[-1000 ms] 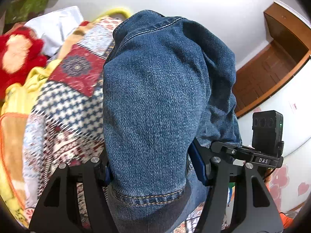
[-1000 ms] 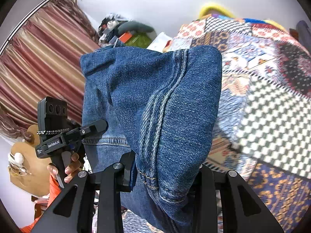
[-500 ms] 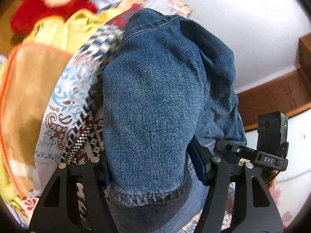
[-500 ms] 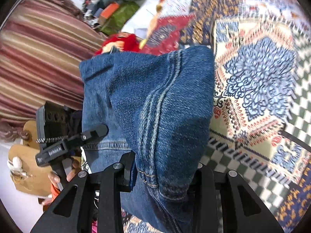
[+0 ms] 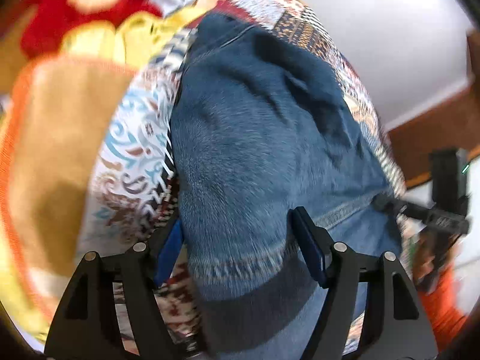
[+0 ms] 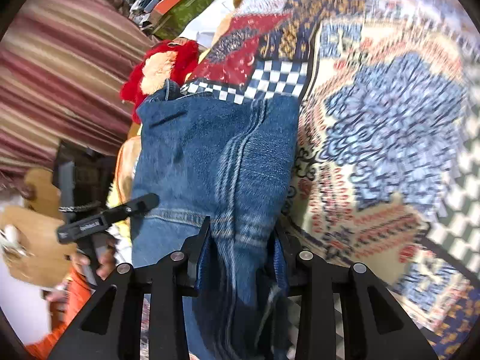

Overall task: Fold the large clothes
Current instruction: 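Lift the folded jacket with both tools and carry it toward the plush toy, then lower the jacket onto the quilt with both tools and open them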

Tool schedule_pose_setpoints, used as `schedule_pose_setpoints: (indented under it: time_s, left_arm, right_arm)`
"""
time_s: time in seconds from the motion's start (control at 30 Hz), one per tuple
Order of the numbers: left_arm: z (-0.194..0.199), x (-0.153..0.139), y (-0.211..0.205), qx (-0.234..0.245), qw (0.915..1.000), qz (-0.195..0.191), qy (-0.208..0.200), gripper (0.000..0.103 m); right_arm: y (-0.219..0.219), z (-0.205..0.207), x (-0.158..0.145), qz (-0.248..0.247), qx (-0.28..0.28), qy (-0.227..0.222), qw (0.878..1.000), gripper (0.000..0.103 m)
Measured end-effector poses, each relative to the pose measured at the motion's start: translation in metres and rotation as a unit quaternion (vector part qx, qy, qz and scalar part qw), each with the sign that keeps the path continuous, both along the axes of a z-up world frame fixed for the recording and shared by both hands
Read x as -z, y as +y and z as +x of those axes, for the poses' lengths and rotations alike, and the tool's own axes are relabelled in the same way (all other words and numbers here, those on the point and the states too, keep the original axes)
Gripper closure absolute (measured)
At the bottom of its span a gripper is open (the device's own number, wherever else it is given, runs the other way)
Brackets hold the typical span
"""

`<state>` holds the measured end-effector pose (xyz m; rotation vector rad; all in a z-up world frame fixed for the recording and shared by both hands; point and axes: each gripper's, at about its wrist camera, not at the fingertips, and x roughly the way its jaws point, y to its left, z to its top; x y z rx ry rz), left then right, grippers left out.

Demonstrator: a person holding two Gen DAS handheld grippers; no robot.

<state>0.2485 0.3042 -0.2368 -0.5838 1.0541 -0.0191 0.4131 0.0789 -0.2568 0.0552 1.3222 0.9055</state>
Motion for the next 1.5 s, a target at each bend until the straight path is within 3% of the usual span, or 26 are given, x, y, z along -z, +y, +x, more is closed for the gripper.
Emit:
schedule_pose_setpoints:
  time_s: [0.07,0.2,0.3,0.37,0.53,0.67,0.87,1.07,1.2,1.4,1.5]
  left_arm:
    - [-0.004,-0.017,-0.01,0.018,0.9971,0.074,-0.004,0.033]
    - [0.001,-0.034,-0.021,0.026,0.9849,0.171,-0.012,0.033]
    - [0.022,-0.04,-0.019,0.025,0.9756,0.217,-0.023,0.033]
    - [0.028,-0.039,-0.017,0.029,0.9728,0.228,-0.029,0.033]
    - [0.072,-0.027,-0.015,0.035,0.9699,0.24,-0.02,0.033]
    - [0.106,-0.018,-0.01,0.021,0.9733,0.228,-0.015,0.033]
    - [0.115,-0.013,-0.012,0.008,0.9726,0.232,-0.009,0.033]
    - [0.079,-0.024,-0.031,0.027,0.9731,0.228,-0.022,0.033]
    - [0.042,-0.021,-0.041,0.033,0.9745,0.222,-0.009,0.033]
    - [-0.022,-0.013,-0.045,0.005,0.9794,0.202,0.006,0.028]
    - [-0.045,-0.015,-0.046,-0.006,0.9838,0.179,0.009,0.026]
  right_arm:
    - [-0.002,-0.01,-0.016,-0.024,-0.012,-0.048,0.998,0.072]
    - [-0.008,-0.026,-0.05,-0.049,-0.009,-0.162,0.985,0.071]
    - [-0.005,-0.025,-0.063,-0.041,-0.003,-0.189,0.981,0.07]
    - [0.004,-0.023,-0.064,-0.036,-0.01,-0.193,0.98,0.07]
    - [0.05,-0.021,-0.051,-0.039,-0.047,-0.209,0.976,0.07]
    - [0.072,-0.018,-0.03,-0.062,-0.072,-0.218,0.971,0.07]
    - [0.069,-0.004,-0.009,-0.06,-0.057,-0.197,0.977,0.07]
    - [0.062,-0.017,-0.024,-0.069,-0.057,-0.211,0.973,0.07]
    - [0.054,-0.036,-0.026,-0.085,-0.064,-0.234,0.966,0.07]
    - [0.029,-0.067,-0.027,-0.119,-0.064,-0.261,0.956,0.07]
    - [0.013,-0.083,-0.028,-0.124,-0.068,-0.244,0.959,0.07]
